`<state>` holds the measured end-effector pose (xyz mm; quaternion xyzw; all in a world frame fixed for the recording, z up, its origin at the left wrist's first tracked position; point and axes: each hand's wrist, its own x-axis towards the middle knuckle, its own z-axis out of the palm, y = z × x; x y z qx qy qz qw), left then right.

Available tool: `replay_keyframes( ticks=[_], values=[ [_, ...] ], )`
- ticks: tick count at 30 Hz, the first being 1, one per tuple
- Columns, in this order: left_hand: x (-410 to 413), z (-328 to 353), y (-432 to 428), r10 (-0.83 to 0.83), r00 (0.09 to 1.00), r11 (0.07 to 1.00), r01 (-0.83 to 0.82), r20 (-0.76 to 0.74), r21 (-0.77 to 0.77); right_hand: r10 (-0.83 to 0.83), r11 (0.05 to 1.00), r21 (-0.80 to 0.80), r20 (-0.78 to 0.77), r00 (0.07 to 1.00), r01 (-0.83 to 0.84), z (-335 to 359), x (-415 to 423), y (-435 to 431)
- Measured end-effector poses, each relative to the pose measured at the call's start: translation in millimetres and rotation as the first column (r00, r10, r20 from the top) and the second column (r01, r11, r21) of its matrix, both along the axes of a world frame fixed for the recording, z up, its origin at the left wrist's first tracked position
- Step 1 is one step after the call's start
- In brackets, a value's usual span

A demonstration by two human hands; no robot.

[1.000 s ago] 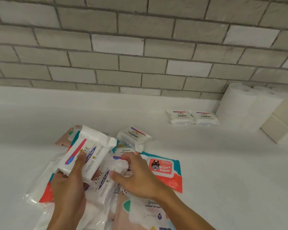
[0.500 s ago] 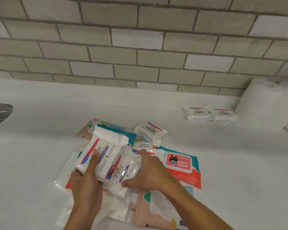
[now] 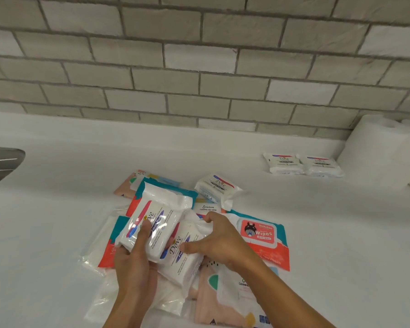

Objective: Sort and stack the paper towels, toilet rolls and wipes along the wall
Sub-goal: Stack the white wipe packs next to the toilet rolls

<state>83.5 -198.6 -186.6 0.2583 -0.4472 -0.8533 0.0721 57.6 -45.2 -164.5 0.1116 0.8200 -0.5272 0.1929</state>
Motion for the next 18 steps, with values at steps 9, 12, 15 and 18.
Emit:
replay_keyframes(
  ticks=[9,12,15,18],
  values=[
    [-7,14,7,-0.142,0.984,0.986,0.15,-0.112,0.072,-0.221,0.955,-0.222,-0.082,0.972,0.198,1,16,40],
    [-12,19,18,-0.205,0.969,0.97,0.22,-0.14,0.102,-0.316,0.915,-0.292,-0.086,0.945,0.279,10,21,66],
    [-20,25,39,-0.257,0.955,0.95,0.278,-0.15,0.142,-0.414,0.863,-0.362,-0.105,0.904,0.353,20,22,101],
    [-30,28,66,-0.319,0.934,0.924,0.344,-0.16,0.169,-0.499,0.828,-0.369,-0.14,0.855,0.423,27,16,140]
  ],
)
